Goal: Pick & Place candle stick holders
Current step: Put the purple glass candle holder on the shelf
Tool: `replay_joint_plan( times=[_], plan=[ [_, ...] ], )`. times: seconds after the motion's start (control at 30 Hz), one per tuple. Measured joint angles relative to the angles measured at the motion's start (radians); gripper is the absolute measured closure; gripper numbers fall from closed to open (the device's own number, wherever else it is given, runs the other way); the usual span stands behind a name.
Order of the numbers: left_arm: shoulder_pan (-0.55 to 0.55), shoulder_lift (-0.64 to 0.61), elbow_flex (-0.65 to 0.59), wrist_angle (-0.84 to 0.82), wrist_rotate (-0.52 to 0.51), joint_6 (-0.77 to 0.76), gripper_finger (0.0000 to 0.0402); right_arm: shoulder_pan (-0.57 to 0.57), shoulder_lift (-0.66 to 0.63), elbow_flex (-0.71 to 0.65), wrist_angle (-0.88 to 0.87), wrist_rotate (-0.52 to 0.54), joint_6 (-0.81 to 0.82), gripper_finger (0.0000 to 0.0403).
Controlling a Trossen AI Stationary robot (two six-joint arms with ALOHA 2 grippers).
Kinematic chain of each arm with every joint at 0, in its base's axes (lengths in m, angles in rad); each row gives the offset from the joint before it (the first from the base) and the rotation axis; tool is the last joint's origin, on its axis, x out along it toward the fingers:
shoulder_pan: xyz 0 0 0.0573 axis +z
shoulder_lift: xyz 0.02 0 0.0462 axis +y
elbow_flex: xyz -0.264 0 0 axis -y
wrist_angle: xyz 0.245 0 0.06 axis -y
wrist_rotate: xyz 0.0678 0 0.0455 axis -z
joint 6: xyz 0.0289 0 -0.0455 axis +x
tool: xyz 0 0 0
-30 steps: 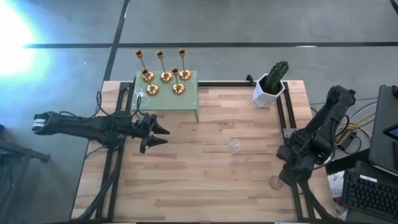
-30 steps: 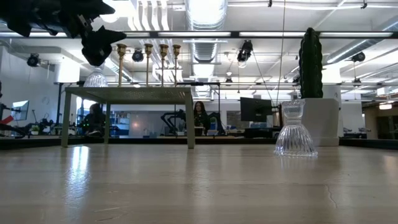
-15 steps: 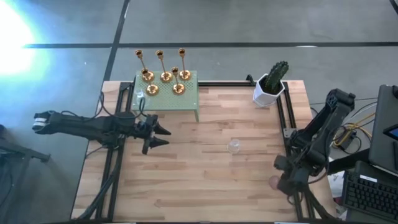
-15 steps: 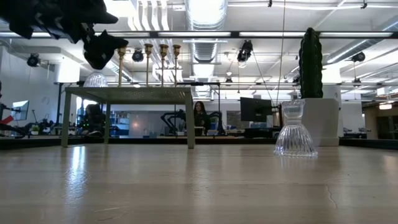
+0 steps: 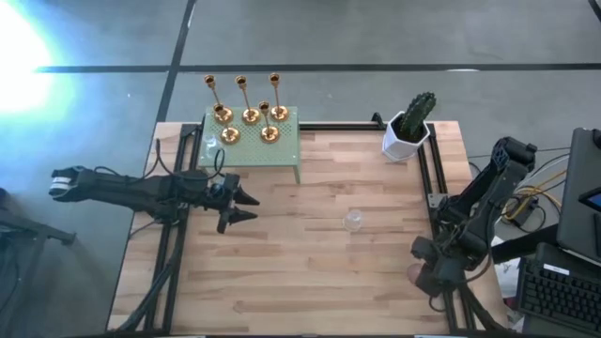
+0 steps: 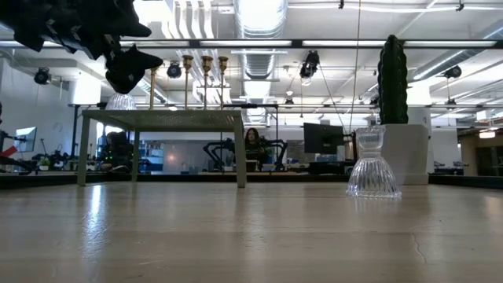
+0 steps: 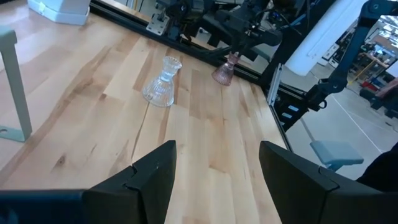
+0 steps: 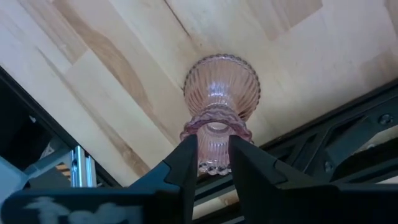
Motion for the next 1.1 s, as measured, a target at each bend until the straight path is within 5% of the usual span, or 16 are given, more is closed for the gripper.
replay_joint_plan(
  times=[0.53, 1.1],
  plan=[
    [0.000, 0.004, 0.000, -0.003, 0.027, -0.036, 0.0168, 0.000, -0.087, 0.016, -0.103, 0.042, 0.076, 0.0328],
    [-0.001, 0.005, 0.000, -0.026, 0.057, -0.056, 0.0168, 0.000, -0.091, -0.058, 0.040, 0.015, 0.072, 0.0315]
  ],
)
